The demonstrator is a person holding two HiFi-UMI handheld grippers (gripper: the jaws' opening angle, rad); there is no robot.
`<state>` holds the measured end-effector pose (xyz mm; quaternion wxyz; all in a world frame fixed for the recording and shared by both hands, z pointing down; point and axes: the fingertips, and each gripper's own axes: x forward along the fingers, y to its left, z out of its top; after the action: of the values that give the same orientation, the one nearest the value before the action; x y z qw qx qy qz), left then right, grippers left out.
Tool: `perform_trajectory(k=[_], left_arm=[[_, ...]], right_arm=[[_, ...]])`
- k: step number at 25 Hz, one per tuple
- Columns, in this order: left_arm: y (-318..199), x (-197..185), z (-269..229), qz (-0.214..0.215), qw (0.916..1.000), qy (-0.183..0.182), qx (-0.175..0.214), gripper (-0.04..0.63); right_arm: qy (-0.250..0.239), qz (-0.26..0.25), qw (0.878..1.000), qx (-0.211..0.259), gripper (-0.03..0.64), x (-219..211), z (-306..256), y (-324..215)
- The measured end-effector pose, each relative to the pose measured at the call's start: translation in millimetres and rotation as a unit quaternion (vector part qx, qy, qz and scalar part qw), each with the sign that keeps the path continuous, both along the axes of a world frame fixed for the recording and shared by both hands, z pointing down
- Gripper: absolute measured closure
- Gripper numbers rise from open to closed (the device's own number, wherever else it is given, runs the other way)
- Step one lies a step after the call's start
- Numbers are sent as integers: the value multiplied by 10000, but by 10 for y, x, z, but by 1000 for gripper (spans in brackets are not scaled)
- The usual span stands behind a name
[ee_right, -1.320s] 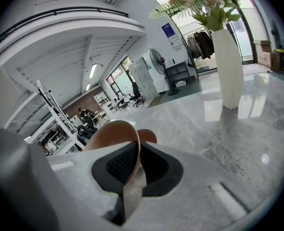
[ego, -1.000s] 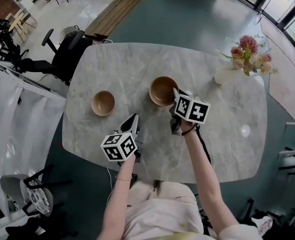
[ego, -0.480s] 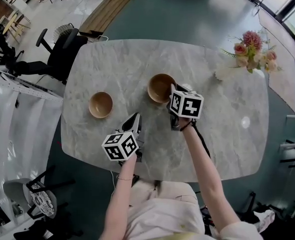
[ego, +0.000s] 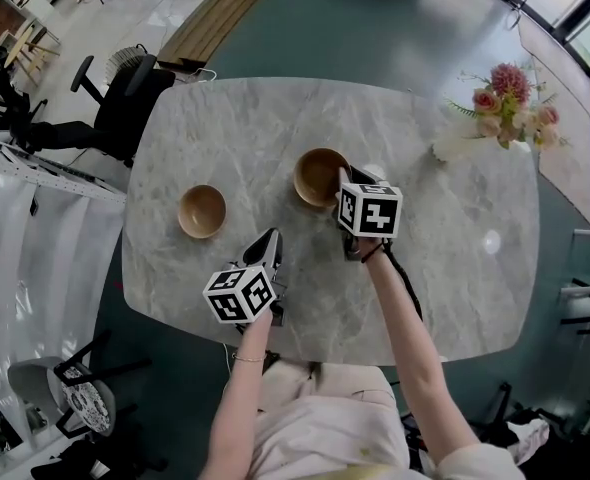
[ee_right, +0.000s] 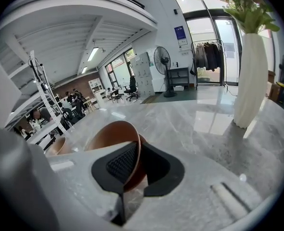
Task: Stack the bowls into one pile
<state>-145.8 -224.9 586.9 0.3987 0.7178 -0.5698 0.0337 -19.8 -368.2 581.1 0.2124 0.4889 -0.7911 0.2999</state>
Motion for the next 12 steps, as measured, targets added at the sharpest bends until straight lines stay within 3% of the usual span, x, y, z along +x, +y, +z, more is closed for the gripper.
perform_trajectory(k=[8,12], left_arm=[[23,25,15,34,10000,47,-42,595],[56,-15,-4,-8,10000,28,-41,595]], right_arm=[[366,-463,9982,106,569,-67,6,10],[389,-609,9973,159,525,-119,-8,48]])
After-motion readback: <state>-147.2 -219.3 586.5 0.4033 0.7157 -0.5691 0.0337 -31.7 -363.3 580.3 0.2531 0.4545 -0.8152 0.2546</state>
